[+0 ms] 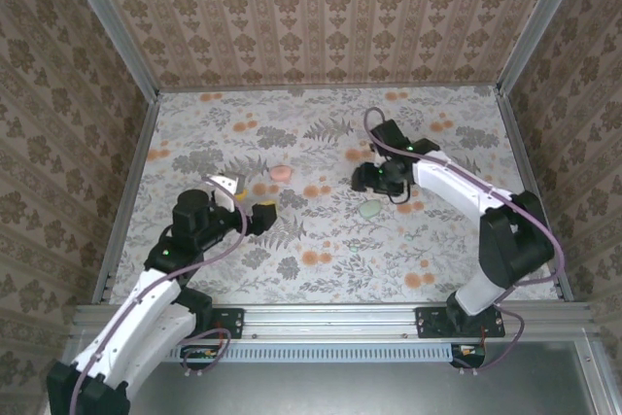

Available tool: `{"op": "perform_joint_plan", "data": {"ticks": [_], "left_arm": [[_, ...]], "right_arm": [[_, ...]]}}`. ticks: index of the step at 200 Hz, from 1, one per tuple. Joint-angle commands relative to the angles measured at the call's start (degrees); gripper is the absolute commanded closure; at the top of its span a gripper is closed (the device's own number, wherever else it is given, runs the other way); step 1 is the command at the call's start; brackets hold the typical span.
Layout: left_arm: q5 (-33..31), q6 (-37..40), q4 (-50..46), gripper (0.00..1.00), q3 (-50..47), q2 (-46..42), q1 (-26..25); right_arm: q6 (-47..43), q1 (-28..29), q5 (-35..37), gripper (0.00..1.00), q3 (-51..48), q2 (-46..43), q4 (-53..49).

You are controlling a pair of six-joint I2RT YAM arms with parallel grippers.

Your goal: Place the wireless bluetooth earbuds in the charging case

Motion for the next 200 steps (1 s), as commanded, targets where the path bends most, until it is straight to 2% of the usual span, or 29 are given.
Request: {"op": "perform_joint_plan", "data": {"ticks": [1, 49, 87, 122, 166, 200], "left_arm": [[2.3, 4.6, 8.0, 0.01, 0.7, 6.0, -3.7], [-1.8, 17.9, 7.3, 0.02, 12.4, 31.0, -19.0], [-4.0, 23.1, 6.3, 0.04, 25.3, 51.6, -28.0], [-1.0, 20.5, 5.4, 0.06, 35.0, 65.8, -28.9], [0.2, 20.0, 5.7, 0.08, 40.9, 73.4, -28.9], [1.8, 20.2, 4.3, 0.21, 45.2, 77.7, -28.9]], "right_arm": [[-2.3, -3.1, 2.8, 0.35, -5.1, -5.1, -4.8], [2.7, -16.1, -8.5, 0.35, -16.8, -16.2, 1.9], [2.0, -21.8, -11.2, 0.34, -20.3, -21.7, 1.3], [0.6, -24.9, -13.2, 0.33, -22.2, -24.7, -0.4], [-0.7, -27.5, -15.4, 0.33, -24.3, -26.8, -0.9], [-1.1, -28.6, -17.0, 0.33, -24.7, -26.8, -0.6]]}}
